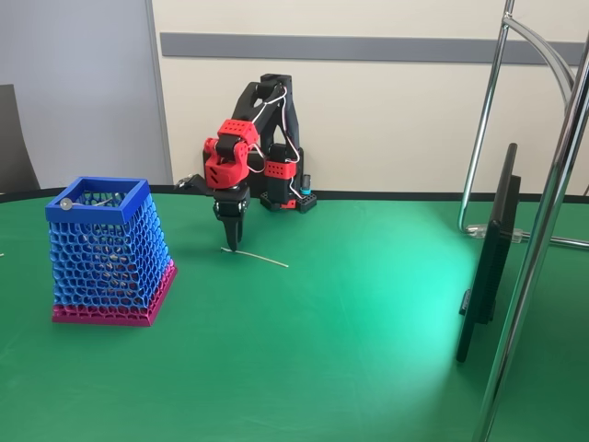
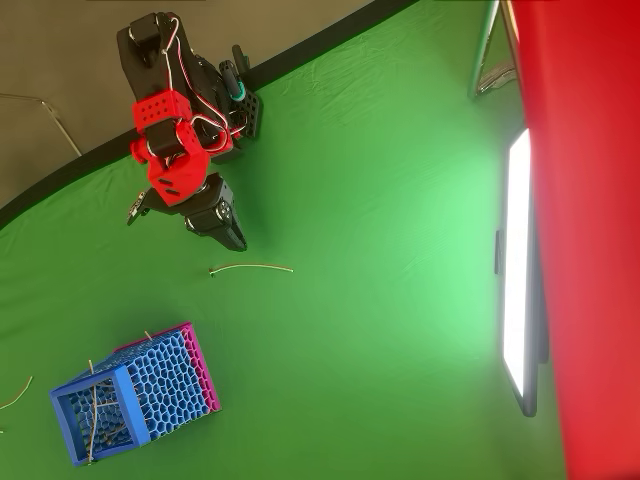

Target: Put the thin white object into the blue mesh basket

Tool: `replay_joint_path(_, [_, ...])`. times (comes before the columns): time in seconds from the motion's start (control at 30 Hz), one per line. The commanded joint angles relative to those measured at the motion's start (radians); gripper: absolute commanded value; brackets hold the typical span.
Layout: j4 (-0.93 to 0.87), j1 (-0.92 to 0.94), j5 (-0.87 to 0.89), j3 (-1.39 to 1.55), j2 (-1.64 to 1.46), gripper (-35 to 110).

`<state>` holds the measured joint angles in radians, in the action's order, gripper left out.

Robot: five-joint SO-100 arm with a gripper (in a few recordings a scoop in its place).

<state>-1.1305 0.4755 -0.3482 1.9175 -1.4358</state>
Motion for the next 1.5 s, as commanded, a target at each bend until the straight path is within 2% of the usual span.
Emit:
replay_joint_path(0.0, [-0.009, 0.008, -0.009, -0.057, 0.009, 18])
replay_joint_path(0.63, [-0.012, 0.074, -0.052, -0.114, 0.091, 15])
replay_joint_path(1.07, [-0.014, 0.100, -0.075, -0.155, 0.150, 5])
replay_joint_path(1.47, [-0.026, 0.052, -0.049, -0.405, -0.032, 1])
